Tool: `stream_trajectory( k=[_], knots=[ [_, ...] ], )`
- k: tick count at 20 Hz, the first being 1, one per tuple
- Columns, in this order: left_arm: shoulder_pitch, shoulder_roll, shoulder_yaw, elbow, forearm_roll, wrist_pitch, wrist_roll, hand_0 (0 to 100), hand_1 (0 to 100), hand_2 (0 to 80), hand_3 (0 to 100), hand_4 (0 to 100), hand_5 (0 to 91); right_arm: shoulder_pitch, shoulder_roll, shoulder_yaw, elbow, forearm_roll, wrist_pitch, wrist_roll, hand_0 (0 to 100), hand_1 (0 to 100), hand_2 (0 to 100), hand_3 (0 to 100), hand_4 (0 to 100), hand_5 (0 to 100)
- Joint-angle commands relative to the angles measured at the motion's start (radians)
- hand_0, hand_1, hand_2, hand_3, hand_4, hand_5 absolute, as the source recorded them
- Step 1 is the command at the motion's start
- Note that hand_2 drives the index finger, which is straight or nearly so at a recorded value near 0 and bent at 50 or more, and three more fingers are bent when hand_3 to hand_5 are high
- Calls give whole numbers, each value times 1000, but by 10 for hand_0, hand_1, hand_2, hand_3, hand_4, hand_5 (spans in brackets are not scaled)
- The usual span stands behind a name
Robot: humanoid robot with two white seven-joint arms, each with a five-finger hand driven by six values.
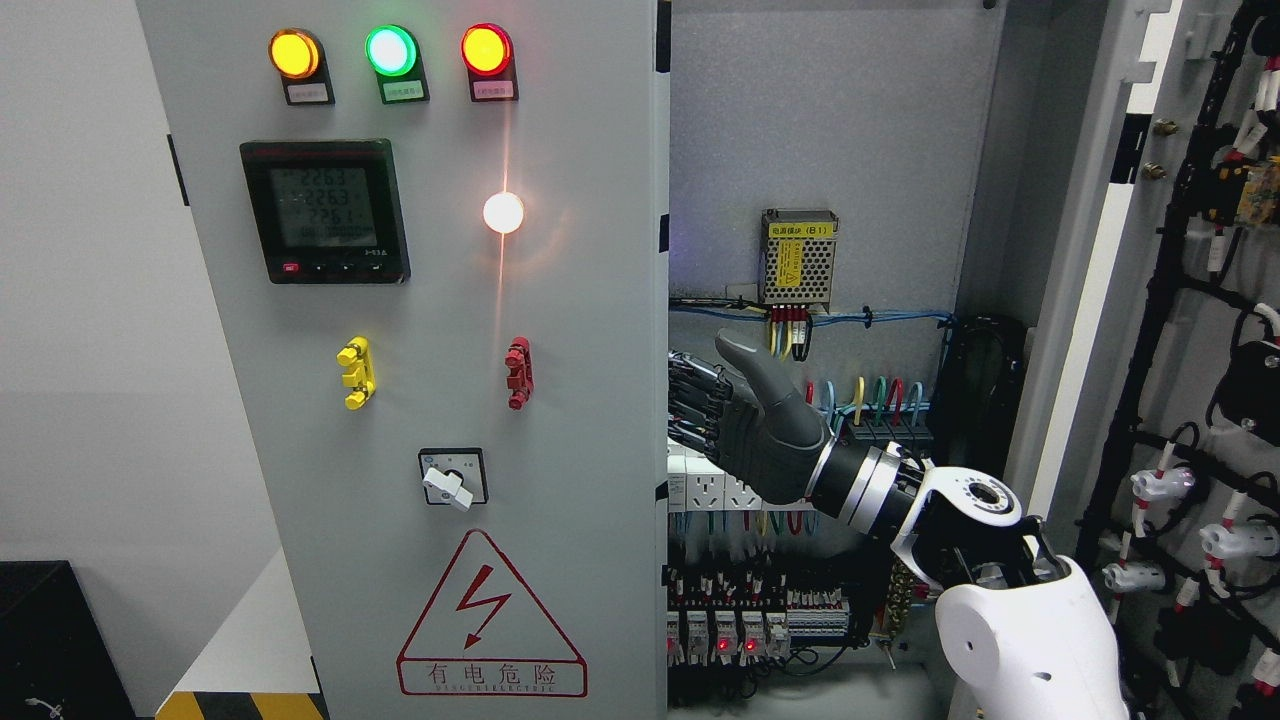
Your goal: Open door with both hands
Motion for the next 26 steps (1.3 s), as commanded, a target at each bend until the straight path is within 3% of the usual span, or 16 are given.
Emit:
stream_trajectory(
  k=[1,11,14,26],
  knots=[
    [0,-1,0,9,-32,1,0,0,0,0,0,0,0,-3,0,-1,6,0,0,2,191,0,0,0,0,0],
    [0,1,0,9,-32,1,0,0,0,0,0,0,0,3,-1,-1,3,-2,2,5,191,0,0,0,0,0],
    [0,-1,0,9,-34,1,0,0,0,0,0,0,0,5,0,-1,1,0,5,40,191,0,0,0,0,0],
    [0,1,0,9,-32,1,0,0,0,0,0,0,0,12,-3,1,-6,0,2,38,191,0,0,0,0,0]
  ],
)
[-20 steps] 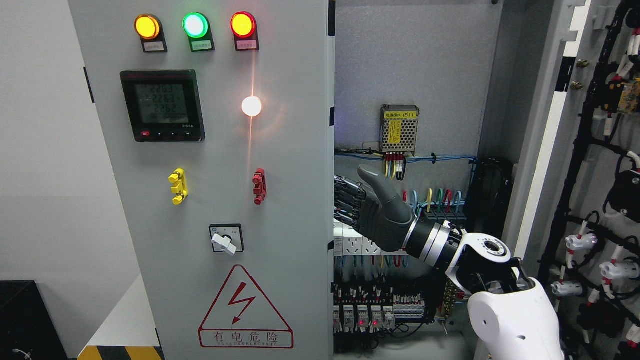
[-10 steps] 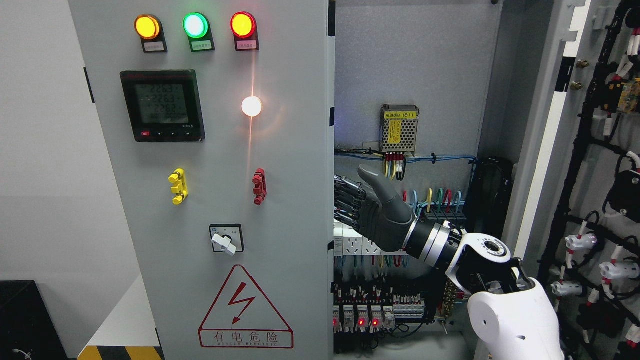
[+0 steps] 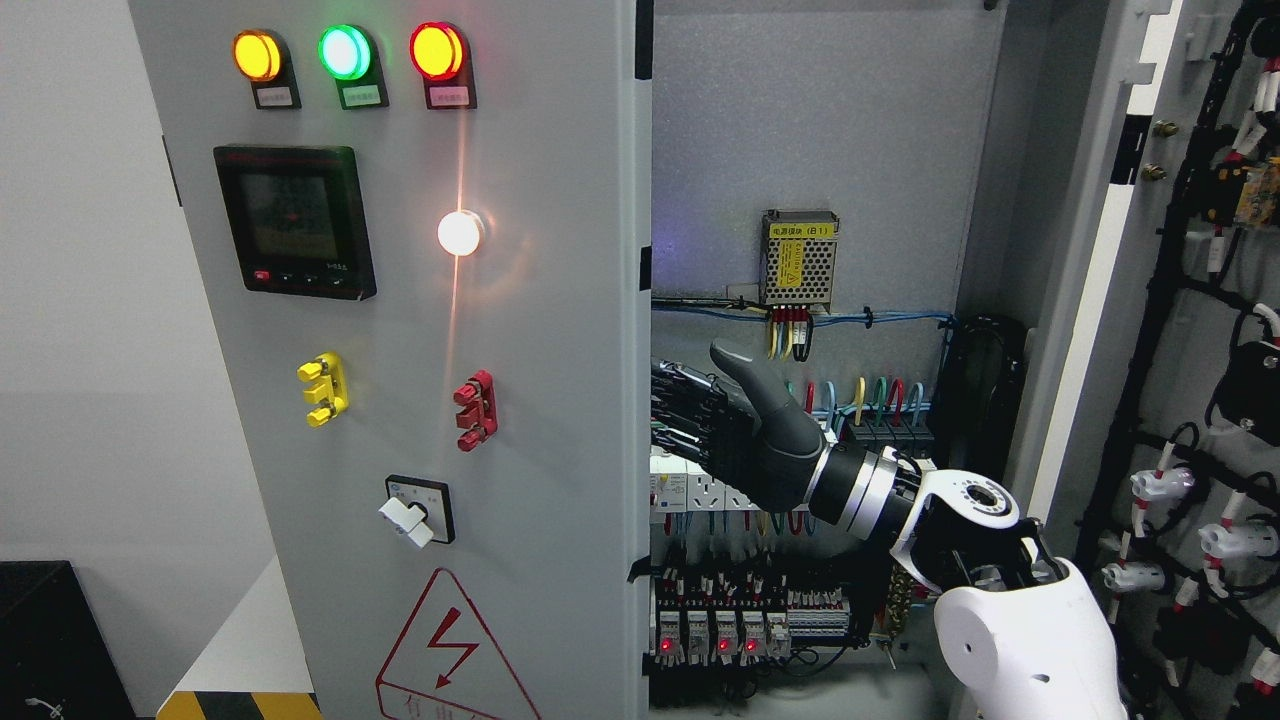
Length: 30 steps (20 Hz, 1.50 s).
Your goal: Open door with both hands
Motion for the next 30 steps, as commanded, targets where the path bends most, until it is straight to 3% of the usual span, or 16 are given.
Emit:
stream_trajectory(
  k=[1,10,13,17,30],
  knots=[
    [0,-1,0,5,-34,1,0,0,0,0,0,0,0,8,-2,0,-13,0,-2,-1,191,0,0,0,0,0],
    [0,-1,0,5,-34,1,0,0,0,0,0,0,0,68,-11,70,-98,0,-8,0,191,0,0,0,0,0],
    [0,1,0,5,-32,1,0,0,0,0,0,0,0,90,-39,84,-129,-2,-8,1,191,0,0,0,0,0],
    [0,1,0,5,-32,1,0,0,0,0,0,0,0,90,-46,110,-154,-2,-8,1,191,0,0,0,0,0],
    [0,-1,0,5,-32,1,0,0,0,0,0,0,0,209,-43,196,-243,-2,-6,1,191,0,0,0,0,0]
  ],
)
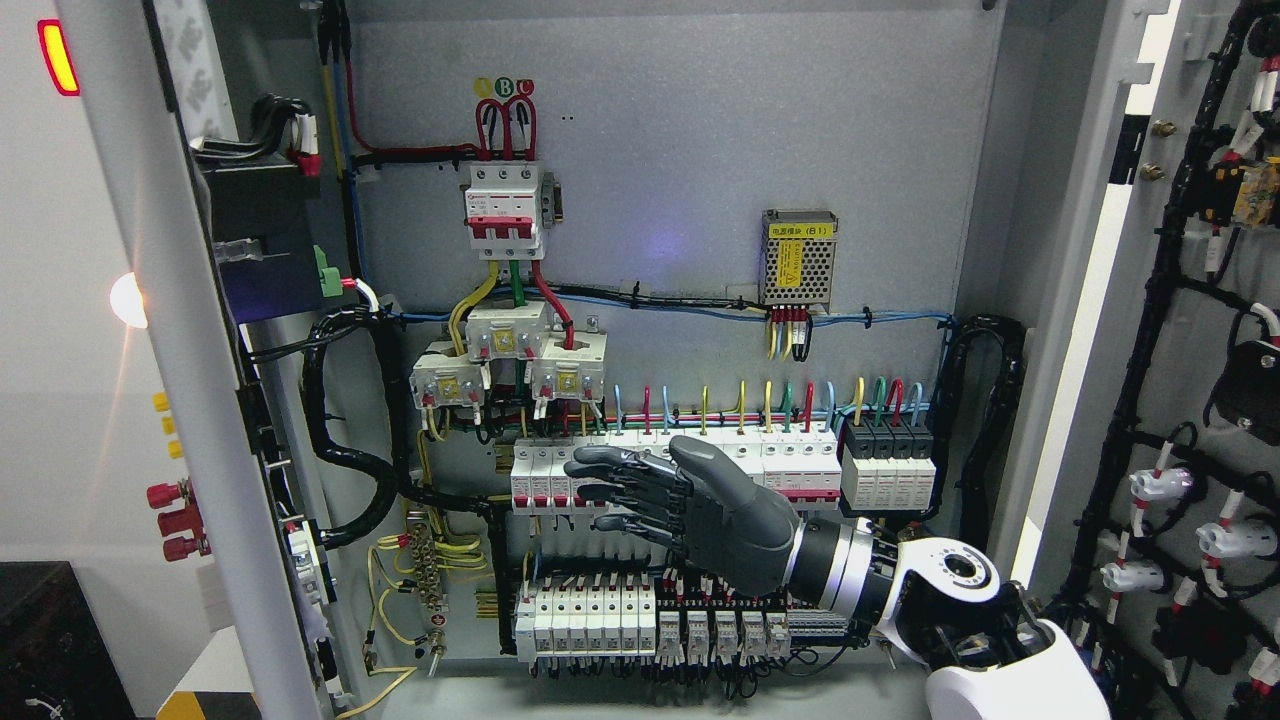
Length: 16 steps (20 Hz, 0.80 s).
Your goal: Open door with both hands
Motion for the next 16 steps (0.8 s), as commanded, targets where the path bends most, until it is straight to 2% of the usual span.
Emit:
stream_trajectory(
  k=[1,11,16],
  knots=[
    [-1,1,0,3,-32,1,0,0,0,0,0,0,0,63,-7,83,-90,0,1,0,191,0,0,0,0,0],
    [0,1,0,4,-32,1,0,0,0,0,0,0,0,161,-6,154,-156,2,6,0,191,0,0,0,0,0],
    [0,1,0,4,-32,1,0,0,0,0,0,0,0,174,6,177,-183,3,9,-2,191,0,0,0,0,0]
  ],
)
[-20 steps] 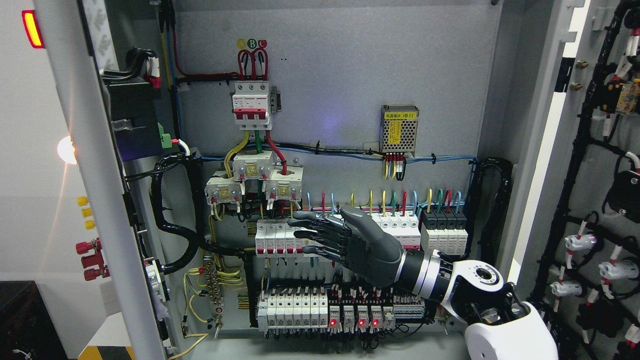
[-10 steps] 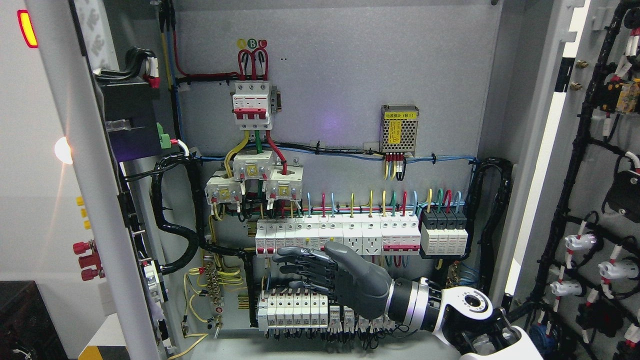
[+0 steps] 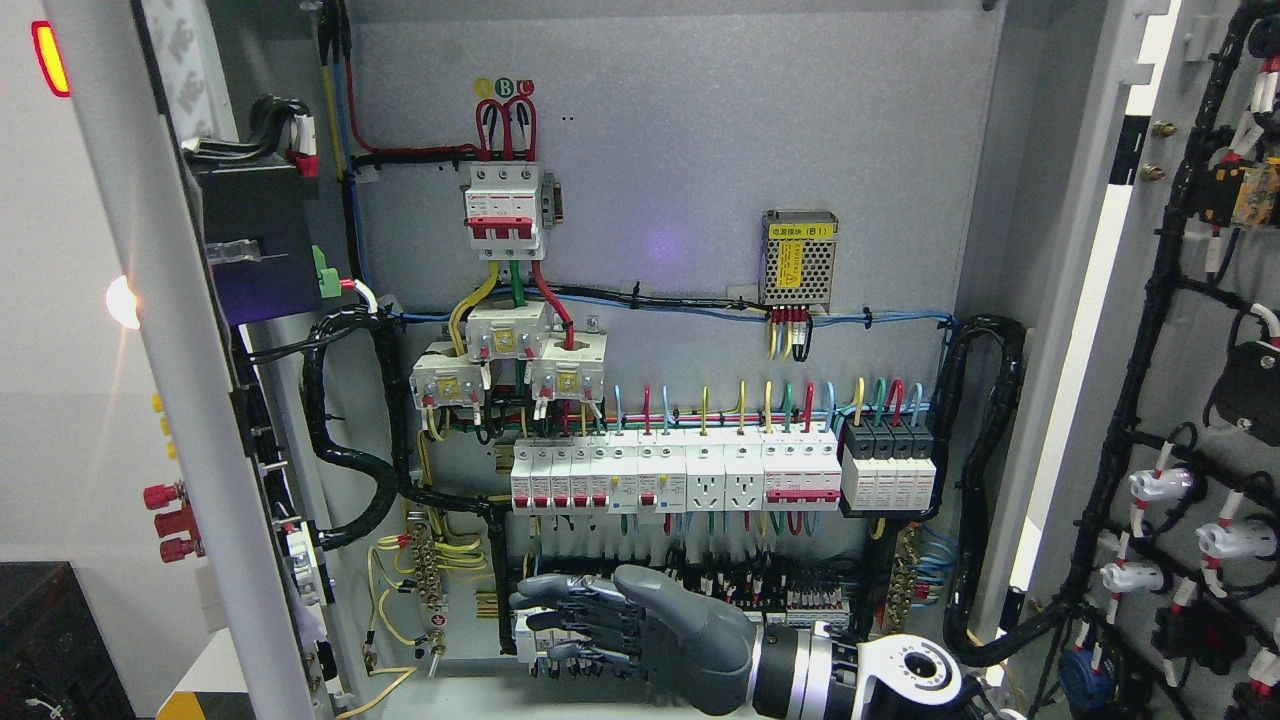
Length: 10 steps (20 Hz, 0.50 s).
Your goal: Open door with both hands
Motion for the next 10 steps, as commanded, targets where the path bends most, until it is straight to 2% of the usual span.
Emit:
stream_trajectory(
  k=[1,10],
  knots=[
    [0,-1,0,6,-32,1,0,0,0,0,0,0,0,34,11,75,-74,1,2,-3,191,0,0,0,0,0],
    [0,-1,0,6,-32,1,0,0,0,0,0,0,0,80,17,105,-95,3,2,-5,191,0,0,0,0,0]
  ],
)
